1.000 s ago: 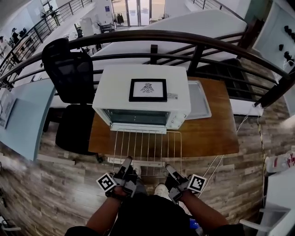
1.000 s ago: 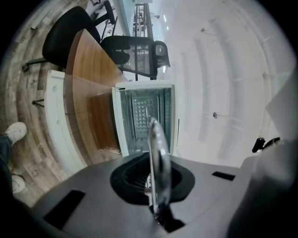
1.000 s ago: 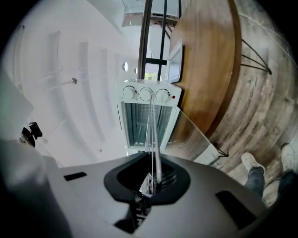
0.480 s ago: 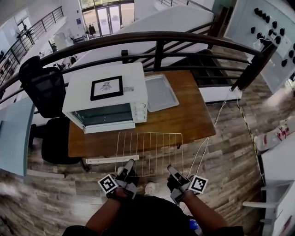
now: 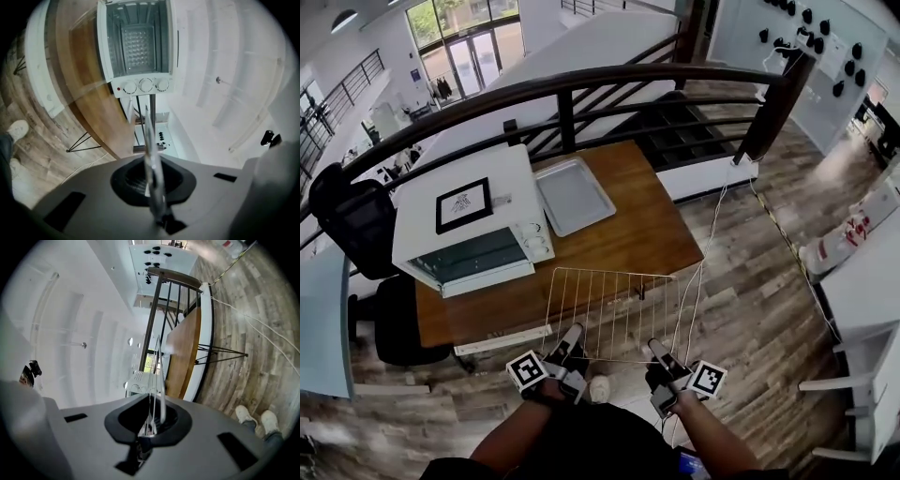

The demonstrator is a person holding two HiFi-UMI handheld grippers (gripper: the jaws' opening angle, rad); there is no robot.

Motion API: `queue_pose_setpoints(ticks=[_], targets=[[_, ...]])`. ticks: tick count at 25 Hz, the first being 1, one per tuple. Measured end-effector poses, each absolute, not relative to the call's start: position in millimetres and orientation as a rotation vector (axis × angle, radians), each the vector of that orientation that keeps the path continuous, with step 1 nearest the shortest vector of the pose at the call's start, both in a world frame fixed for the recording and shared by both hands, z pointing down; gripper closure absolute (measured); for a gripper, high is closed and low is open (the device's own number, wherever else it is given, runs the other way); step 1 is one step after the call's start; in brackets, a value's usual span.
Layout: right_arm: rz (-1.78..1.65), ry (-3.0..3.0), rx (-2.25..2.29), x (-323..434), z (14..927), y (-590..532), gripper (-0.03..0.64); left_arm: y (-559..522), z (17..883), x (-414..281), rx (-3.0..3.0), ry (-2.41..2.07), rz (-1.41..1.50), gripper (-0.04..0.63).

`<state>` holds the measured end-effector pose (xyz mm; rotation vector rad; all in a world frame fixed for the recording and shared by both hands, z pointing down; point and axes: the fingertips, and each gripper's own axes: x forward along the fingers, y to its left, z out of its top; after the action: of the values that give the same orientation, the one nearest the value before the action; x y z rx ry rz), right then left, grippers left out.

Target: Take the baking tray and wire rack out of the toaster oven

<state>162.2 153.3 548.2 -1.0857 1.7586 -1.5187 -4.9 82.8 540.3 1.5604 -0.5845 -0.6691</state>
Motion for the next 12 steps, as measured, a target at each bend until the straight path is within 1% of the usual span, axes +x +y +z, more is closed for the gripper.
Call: queue_pose_setpoints(ticks=[12], targets=[[-1.382,1.618,-1.262,222.2,537.9,115.7,0.612,22.0,533.7,70.2,1.582,-0.418,-0.536,0.586]])
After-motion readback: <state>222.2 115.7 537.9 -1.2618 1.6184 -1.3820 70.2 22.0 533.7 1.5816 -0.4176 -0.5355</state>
